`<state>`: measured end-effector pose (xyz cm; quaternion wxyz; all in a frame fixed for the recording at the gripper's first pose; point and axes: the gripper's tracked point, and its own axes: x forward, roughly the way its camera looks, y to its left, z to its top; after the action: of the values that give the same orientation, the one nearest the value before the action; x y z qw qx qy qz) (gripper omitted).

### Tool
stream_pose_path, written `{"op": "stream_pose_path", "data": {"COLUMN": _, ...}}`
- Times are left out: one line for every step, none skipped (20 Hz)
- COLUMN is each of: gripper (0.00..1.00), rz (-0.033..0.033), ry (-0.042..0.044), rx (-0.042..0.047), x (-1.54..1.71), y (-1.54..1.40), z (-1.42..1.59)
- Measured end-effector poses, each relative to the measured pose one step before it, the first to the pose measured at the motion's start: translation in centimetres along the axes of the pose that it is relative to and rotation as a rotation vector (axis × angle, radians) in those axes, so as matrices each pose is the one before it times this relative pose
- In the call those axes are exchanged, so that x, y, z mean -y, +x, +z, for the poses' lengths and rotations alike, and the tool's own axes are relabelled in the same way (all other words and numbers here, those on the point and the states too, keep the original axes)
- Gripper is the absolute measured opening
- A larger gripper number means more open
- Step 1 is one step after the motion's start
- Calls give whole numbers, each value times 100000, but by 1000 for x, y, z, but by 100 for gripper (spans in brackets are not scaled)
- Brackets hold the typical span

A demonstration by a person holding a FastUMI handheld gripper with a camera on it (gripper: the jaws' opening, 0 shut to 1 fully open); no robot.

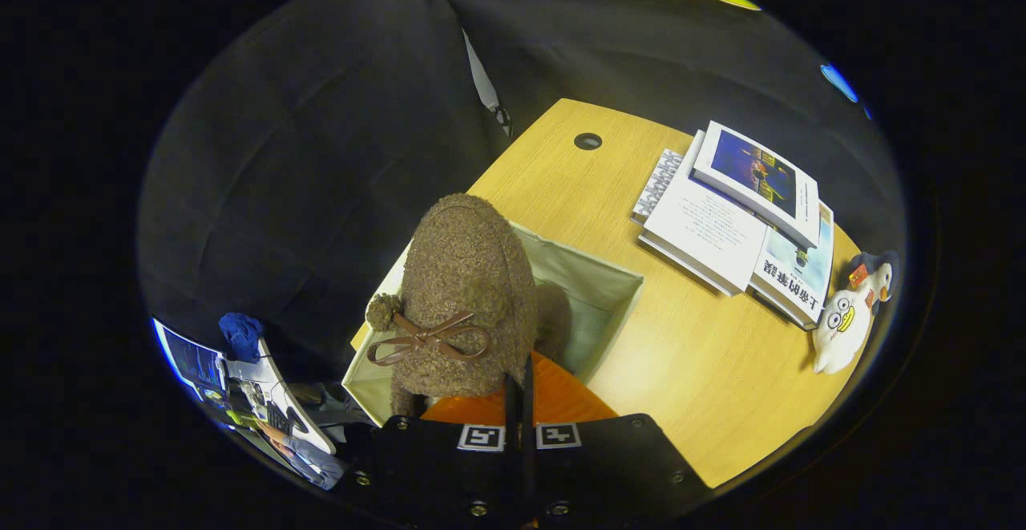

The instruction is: Open the storage box then place both shoes into the box .Put the left shoe in first, then the right shoe, with the right side of both shoes facing outward in a uniform manner.

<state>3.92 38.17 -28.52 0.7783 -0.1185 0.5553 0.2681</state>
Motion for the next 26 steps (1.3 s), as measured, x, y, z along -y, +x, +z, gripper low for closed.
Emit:
{"op": "stream_pose_path", "data": {"gripper": 0, "rz": -744, "ry": -626, "rx": -605, "x": -174, "y": 277, "z": -42}}
{"op": "stream_pose_path", "data": {"gripper": 0, "rz": -856, "ry": -682, "rx": -678, "x": -122, "y": 352, "z": -250}}
{"op": "stream_pose_path", "data": {"gripper": 0, "rz": -856, "ry": -386, "rx": -627, "x": -26, "y": 205, "z": -176}}
{"op": "stream_pose_path", "data": {"gripper": 0, "rz": -718, "ry": -253, "rx": -705, "x": -73, "y": 320, "z": -308}}
{"op": "stream_pose_path", "data": {"gripper": 0, "rz": -521, "ry": 55, "rx": -689, "x": 0, "y": 243, "z": -251}}
{"op": "stream_pose_path", "data": {"gripper": 0, "rz": -287, "ry": 12, "rx": -672, "x": -91, "y": 226, "z": -326}}
{"op": "stream_pose_path", "data": {"gripper": 0, "rz": -150, "ry": 223, "rx": -431, "x": -69, "y": 114, "z": -218}}
{"op": "stream_pose_path", "data": {"gripper": 0, "rz": -222, "ry": 349, "rx": -304, "x": -132, "y": 145, "z": -230}}
{"op": "stream_pose_path", "data": {"gripper": 0, "rz": 29, "ry": -275, "rx": -60, "x": -57, "y": 78, "z": -107}}
{"op": "stream_pose_path", "data": {"gripper": 0, "rz": 1081, "ry": -1250, "rx": 149, "x": -276, "y": 229, "z": -15}}
{"op": "stream_pose_path", "data": {"gripper": 1, "rz": 3242, "ry": -767, "rx": -279, "x": -611, "y": 234, "z": -134}}
{"op": "stream_pose_path", "data": {"gripper": 12, "rz": 2251, "ry": -421, "rx": -55, "x": -310, "y": -318, "z": -220}}
{"op": "stream_pose_path", "data": {"gripper": 31, "rz": 651, "ry": -474, "rx": 614, "x": 5, "y": -637, "z": 119}}
{"op": "stream_pose_path", "data": {"gripper": 49, "rz": 665, "ry": 142, "rx": 1674, "x": 84, "y": -99, "z": 38}}
{"op": "stream_pose_path", "data": {"gripper": 68, "rz": -70, "ry": 472, "rx": 1967, "x": 251, "y": -184, "z": 158}}
{"op": "stream_pose_path", "data": {"gripper": 87, "rz": 752, "ry": 769, "rx": 2291, "x": 186, "y": -668, "z": 542}}
{"op": "stream_pose_path", "data": {"gripper": 89, "rz": 95, "ry": 433, "rx": 2036, "x": 359, "y": -474, "z": 285}}
{"op": "stream_pose_path", "data": {"gripper": 89, "rz": -171, "ry": 193, "rx": 2045, "x": 391, "y": -622, "z": 404}}
{"op": "stream_pose_path", "data": {"gripper": 89, "rz": -48, "ry": 415, "rx": 2362, "x": 377, "y": -622, "z": 386}}
{"op": "stream_pose_path", "data": {"gripper": 90, "rz": 29, "ry": 638, "rx": 2443, "x": 445, "y": -542, "z": 250}}
{"op": "stream_pose_path", "data": {"gripper": 91, "rz": -197, "ry": 826, "rx": 2648, "x": 456, "y": -712, "z": 263}}
{"op": "stream_pose_path", "data": {"gripper": 91, "rz": -565, "ry": 689, "rx": 2454, "x": 430, "y": -796, "z": 183}}
{"op": "stream_pose_path", "data": {"gripper": 91, "rz": -973, "ry": 705, "rx": 2611, "x": 637, "y": -892, "z": 181}}
{"op": "stream_pose_path", "data": {"gripper": 92, "rz": -56, "ry": 1020, "rx": 3124, "x": 435, "y": -917, "z": 179}}
{"op": "stream_pose_path", "data": {"gripper": 96, "rz": -982, "ry": 1185, "rx": 2957, "x": 653, "y": -1443, "z": 265}}
{"op": "stream_pose_path", "data": {"gripper": 98, "rz": -748, "ry": 1125, "rx": 3075, "x": 568, "y": -938, "z": 124}}
